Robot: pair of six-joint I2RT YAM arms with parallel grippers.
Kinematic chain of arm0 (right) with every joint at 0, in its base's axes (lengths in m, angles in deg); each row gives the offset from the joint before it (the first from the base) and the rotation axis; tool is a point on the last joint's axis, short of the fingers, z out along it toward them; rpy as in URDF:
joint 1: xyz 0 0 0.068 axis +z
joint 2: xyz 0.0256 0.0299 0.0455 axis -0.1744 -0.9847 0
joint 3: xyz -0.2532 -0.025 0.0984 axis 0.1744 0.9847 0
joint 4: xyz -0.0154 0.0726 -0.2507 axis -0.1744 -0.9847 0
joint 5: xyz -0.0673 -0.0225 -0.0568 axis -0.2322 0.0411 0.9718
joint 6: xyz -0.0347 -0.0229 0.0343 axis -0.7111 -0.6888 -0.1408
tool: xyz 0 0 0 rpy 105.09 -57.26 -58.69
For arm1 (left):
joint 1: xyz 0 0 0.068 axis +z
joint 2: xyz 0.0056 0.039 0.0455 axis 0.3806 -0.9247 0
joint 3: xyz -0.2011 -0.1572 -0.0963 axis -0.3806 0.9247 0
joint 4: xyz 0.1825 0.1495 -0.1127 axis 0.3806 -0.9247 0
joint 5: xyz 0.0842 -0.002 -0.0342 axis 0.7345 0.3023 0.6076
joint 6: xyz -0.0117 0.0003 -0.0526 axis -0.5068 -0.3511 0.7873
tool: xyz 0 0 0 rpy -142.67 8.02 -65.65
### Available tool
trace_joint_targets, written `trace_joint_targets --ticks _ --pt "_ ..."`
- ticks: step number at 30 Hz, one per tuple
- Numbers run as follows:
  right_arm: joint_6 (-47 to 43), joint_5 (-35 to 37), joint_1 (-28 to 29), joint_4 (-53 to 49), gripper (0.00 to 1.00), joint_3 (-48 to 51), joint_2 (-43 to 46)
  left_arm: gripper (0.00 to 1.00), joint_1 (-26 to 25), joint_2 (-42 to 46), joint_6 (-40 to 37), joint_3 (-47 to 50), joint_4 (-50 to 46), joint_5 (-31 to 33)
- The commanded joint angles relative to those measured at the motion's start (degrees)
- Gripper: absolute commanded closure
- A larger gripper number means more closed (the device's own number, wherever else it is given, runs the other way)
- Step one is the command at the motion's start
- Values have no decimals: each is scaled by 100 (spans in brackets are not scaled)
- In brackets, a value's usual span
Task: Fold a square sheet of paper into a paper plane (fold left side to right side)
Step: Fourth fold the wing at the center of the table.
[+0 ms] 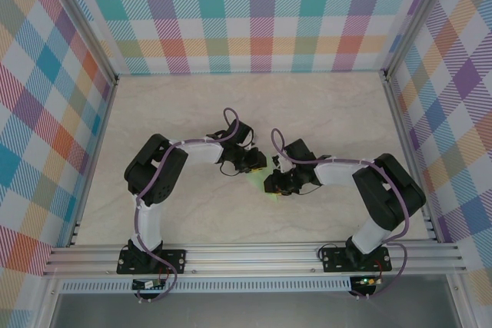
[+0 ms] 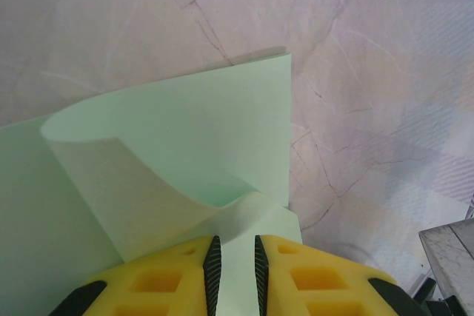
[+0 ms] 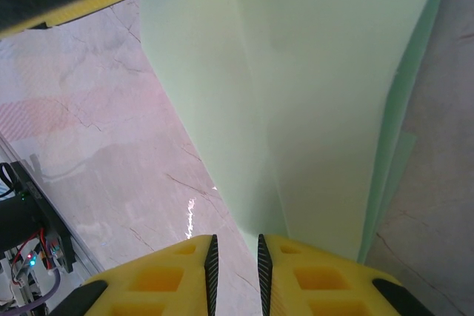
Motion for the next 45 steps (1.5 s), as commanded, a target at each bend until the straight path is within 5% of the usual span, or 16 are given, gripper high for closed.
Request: trace_joint_targets --ticks 1,31,45 --pt "-85 84 76 -334 76 81 -41 77 -12 -113 -32 175 -454 212" --pt "95 -17 292 -995 78 920 554 78 50 -141 -32 205 -439 226" --pt "240 212 285 -1301 78 452 1816 77 54 -10 -21 275 -330 140"
